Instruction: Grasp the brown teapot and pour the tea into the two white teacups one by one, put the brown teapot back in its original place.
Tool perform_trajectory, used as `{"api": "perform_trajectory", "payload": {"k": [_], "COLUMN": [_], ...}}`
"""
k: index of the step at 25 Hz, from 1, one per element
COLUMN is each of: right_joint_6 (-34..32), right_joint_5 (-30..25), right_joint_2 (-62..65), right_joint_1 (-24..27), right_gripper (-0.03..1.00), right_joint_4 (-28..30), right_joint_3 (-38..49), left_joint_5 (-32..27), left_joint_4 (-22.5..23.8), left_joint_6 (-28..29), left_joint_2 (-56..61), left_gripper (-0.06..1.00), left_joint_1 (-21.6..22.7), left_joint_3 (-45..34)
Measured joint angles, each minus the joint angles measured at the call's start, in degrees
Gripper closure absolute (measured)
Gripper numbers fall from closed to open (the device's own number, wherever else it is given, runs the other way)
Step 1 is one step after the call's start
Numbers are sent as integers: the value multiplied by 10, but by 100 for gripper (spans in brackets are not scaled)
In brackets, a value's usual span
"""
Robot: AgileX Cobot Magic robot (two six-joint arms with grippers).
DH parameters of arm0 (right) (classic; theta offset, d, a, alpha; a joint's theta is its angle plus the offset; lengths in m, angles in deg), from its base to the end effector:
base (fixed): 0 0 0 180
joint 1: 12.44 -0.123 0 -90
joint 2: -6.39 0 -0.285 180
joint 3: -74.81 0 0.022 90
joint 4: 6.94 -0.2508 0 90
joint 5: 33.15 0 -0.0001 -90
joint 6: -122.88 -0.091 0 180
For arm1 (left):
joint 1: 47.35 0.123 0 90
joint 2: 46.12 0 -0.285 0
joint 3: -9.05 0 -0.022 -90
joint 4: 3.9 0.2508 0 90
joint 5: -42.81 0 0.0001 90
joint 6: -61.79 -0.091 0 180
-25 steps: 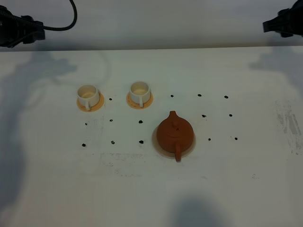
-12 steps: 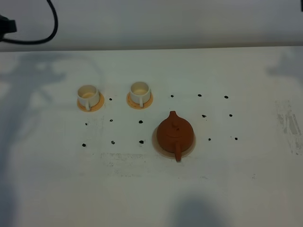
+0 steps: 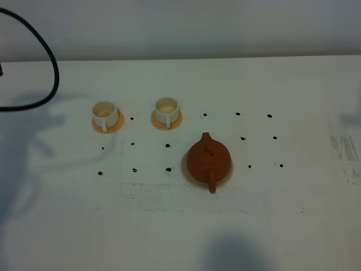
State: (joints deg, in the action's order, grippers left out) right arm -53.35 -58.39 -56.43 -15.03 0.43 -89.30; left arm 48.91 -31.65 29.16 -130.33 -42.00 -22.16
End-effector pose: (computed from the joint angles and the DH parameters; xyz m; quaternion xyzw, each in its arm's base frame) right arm 0.1997 0.0040 0.4255 -0.0725 0.7833 -0.0637 0.6141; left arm 0.2909 0.0317 0.2876 -0.0166 0.8189 0.0720 0.5691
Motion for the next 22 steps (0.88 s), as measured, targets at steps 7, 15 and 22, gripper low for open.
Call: {"api": "perform_trajectory", "payload": {"k": [7,15,22], "right_joint_6": [-4,-13,-13], "right_joint_5": [-30,-157,-283], "right_joint_2": [161,274,359], "right_joint_1": [0,0,0], "right_gripper": [52,53,53], "right_joint_4": [-23,-52,-81], "right_joint_3": [98,151,189], "left_joint_5": [46,54,65], "left_joint_4": [0,0,0], "left_joint_6": [13,19,18], "left_joint_2": [1,1,1], "left_gripper": [45,45,45], "left_joint_1": [0,-16,-76], "left_joint_3": [-51,-52,-52]}}
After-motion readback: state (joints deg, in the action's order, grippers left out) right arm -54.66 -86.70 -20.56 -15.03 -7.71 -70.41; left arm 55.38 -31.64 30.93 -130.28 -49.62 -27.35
